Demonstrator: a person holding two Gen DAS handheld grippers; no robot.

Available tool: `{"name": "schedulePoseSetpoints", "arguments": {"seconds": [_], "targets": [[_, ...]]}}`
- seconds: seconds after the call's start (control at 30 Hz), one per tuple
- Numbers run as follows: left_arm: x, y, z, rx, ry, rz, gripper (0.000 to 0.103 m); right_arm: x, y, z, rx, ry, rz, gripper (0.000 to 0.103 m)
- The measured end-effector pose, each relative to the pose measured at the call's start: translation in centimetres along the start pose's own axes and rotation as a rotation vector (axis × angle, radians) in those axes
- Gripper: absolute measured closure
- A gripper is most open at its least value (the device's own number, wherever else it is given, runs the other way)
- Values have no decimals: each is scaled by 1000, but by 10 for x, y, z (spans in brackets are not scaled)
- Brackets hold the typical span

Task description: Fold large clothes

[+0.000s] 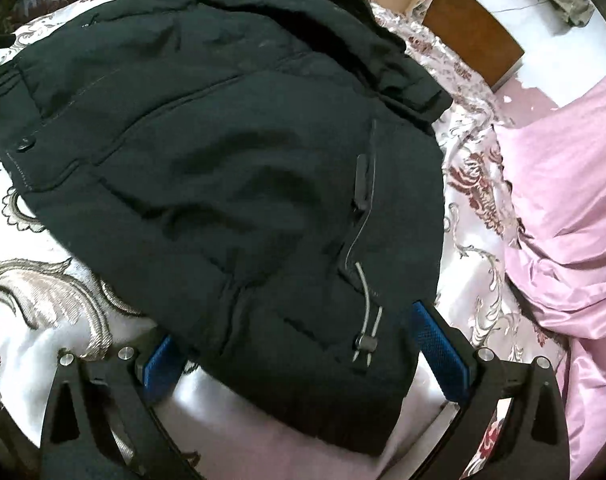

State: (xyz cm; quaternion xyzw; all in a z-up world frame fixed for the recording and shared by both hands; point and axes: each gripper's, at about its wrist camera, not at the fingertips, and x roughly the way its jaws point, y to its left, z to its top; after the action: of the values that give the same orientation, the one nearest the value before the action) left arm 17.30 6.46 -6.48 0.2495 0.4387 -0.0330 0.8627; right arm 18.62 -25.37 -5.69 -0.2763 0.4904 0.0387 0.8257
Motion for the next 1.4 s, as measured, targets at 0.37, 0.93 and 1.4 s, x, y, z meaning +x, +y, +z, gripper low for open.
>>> {"name": "schedulePoseSetpoints", "arguments": {"seconds": [0.37,0.93,1.4], "targets": [[-5,-7,-5,48,-92,46,1,-21,15,-29,25,-248,35,65],[-14,-10,-8,104,-164,-85,1,-41,-48,16,224,-349,297,92],[-2,-12,3,98,-121,26,66,-53,-47,15,308,-364,267,92]]}}
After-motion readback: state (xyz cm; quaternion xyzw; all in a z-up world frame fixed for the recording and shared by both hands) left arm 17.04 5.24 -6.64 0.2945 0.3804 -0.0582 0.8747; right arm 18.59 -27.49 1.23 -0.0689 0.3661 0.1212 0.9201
